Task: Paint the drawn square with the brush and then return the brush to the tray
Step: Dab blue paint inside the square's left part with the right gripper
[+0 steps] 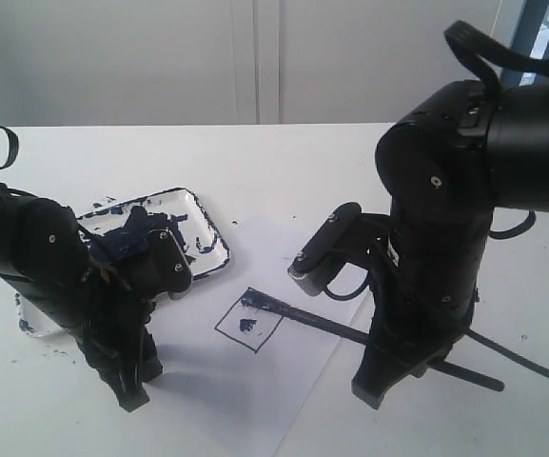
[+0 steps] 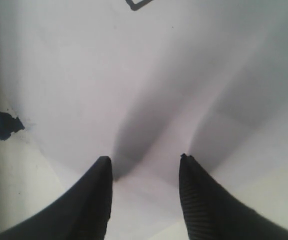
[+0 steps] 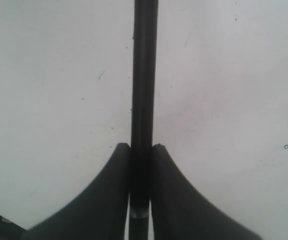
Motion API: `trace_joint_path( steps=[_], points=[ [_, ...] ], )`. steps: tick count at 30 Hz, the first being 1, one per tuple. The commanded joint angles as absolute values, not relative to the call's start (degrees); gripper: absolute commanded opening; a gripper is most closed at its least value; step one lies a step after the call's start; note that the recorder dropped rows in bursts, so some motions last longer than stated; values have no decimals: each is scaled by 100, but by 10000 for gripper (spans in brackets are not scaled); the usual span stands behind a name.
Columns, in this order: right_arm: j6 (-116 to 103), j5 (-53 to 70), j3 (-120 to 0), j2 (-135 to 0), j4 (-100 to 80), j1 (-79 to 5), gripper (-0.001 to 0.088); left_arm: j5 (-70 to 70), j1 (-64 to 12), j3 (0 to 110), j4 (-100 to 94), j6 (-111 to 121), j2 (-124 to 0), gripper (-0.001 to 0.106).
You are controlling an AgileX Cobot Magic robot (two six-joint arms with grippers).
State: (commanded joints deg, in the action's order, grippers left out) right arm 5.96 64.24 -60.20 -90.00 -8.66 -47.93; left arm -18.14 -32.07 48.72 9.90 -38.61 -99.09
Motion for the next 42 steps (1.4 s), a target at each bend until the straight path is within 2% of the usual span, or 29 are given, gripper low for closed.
trace_joint_path(
  steps=[42],
  points=[
    [924,6996,-6092,-8812,-148,-4793,0,-1769,-3207,4872,1001,-3727,-9909,479]
  ],
)
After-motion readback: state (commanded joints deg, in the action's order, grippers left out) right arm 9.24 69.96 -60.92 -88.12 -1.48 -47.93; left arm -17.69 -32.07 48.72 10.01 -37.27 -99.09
